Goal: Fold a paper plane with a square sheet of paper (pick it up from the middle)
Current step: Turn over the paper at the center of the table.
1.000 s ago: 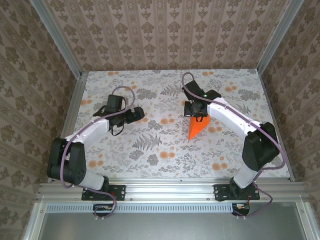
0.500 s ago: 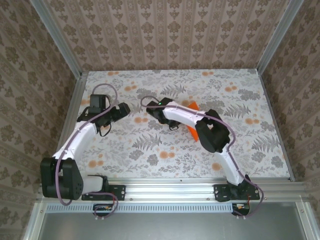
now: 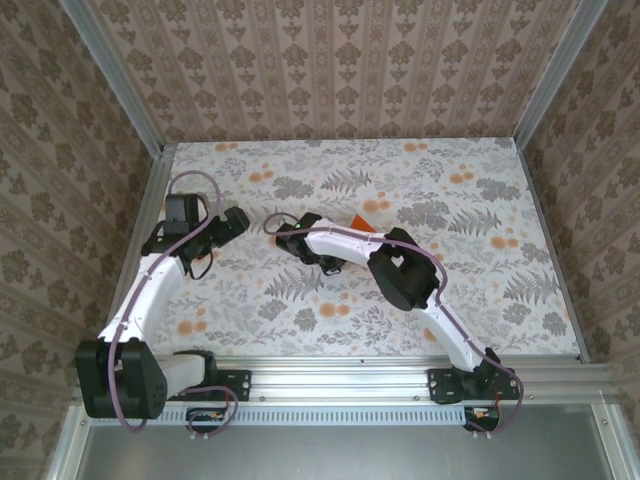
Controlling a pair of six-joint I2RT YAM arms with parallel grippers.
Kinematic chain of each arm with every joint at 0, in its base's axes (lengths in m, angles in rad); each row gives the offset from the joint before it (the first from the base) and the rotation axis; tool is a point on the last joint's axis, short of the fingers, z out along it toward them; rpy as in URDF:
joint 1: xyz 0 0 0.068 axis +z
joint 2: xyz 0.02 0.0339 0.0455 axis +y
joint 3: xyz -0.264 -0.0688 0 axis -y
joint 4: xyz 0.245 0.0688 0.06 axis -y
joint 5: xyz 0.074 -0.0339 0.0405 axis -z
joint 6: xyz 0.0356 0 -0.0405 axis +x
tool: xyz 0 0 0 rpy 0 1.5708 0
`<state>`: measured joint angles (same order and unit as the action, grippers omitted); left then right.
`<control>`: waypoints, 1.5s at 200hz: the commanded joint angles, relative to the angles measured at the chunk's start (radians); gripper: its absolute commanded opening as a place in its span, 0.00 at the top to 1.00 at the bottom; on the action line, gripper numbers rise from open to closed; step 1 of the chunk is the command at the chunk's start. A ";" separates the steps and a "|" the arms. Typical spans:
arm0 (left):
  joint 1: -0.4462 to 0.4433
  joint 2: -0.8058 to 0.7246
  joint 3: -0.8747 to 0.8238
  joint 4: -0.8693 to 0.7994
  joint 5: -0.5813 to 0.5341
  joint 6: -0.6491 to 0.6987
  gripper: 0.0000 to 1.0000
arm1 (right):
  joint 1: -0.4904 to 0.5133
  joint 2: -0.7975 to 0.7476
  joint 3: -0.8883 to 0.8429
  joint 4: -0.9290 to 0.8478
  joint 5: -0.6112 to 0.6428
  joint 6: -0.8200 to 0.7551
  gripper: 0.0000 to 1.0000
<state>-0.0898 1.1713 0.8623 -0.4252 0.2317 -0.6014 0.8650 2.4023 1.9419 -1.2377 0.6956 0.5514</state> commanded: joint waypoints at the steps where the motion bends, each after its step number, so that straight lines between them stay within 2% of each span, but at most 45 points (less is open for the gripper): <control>1: 0.008 -0.009 -0.008 -0.017 0.021 -0.010 0.00 | 0.008 -0.003 -0.005 0.015 -0.078 0.037 0.73; 41: 0.009 -0.009 -0.011 -0.019 0.023 -0.009 0.00 | 0.008 -0.046 -0.044 0.106 -0.192 0.068 0.71; 83: 0.009 -0.010 -0.017 -0.023 0.031 -0.009 0.00 | 0.017 -0.137 -0.086 0.205 -0.318 0.053 0.64; 114: 0.010 -0.013 -0.032 -0.017 0.038 -0.018 0.00 | 0.056 -0.282 -0.177 0.358 -0.552 -0.058 0.55; 136: 0.010 -0.016 -0.054 -0.005 0.045 -0.030 0.00 | 0.062 -0.414 -0.291 0.496 -0.686 -0.067 0.50; 155: 0.010 -0.022 -0.087 0.018 0.062 -0.052 0.00 | 0.061 -0.495 -0.356 0.556 -0.695 -0.067 0.48; 172: -0.007 -0.032 -0.115 0.053 0.103 -0.056 0.00 | 0.041 -0.550 -0.403 0.569 -0.646 -0.039 0.48; 197: -0.084 -0.042 -0.126 0.029 0.086 -0.061 0.00 | -0.026 -0.633 -0.507 0.582 -0.553 0.006 0.48; 221: -0.173 -0.042 -0.166 0.021 0.058 -0.106 0.02 | -0.107 -0.666 -0.594 0.589 -0.558 0.005 0.45; 253: -0.313 -0.038 -0.245 0.108 0.061 -0.213 0.02 | -0.188 -0.654 -0.674 0.600 -0.631 -0.017 0.46; 273: -0.406 -0.034 -0.273 0.168 0.040 -0.272 0.01 | -0.222 -0.630 -0.689 0.616 -0.753 -0.083 0.46; 300: -0.454 0.003 -0.275 0.182 0.008 -0.287 0.01 | -0.263 -0.567 -0.653 0.643 -0.874 -0.205 0.45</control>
<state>-0.5194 1.1511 0.5930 -0.3054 0.2821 -0.8288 0.6304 1.7752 1.2610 -0.6334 -0.0250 0.4698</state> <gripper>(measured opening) 0.993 0.547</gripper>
